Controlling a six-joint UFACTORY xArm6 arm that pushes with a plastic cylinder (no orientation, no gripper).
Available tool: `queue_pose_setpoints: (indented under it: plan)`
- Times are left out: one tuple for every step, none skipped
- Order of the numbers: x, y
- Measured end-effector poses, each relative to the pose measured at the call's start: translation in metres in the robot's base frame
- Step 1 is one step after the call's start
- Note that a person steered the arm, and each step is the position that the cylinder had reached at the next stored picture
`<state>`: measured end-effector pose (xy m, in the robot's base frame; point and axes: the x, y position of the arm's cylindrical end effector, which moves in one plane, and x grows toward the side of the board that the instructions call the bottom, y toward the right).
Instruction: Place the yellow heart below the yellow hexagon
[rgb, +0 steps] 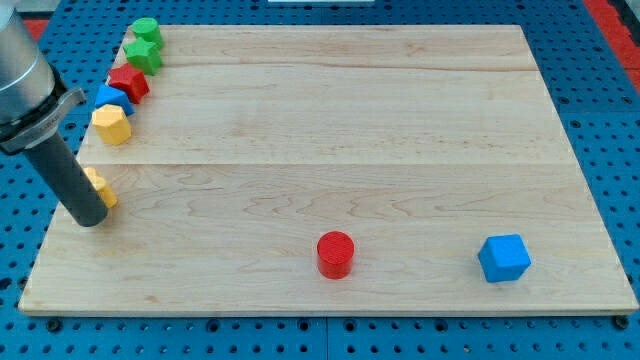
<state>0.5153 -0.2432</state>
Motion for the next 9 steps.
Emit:
queue_pose_setpoints:
  plan:
    - [0.002,-0.002]
    - [-0.008,-0.010]
    - [-0.032,-0.028]
    - [-0.045,-0.034]
    - [-0.049,-0.034]
    - [-0.054,-0.034]
    - [-0.056,-0.033]
    - [-0.056,-0.024]
    - [-0.056,-0.009]
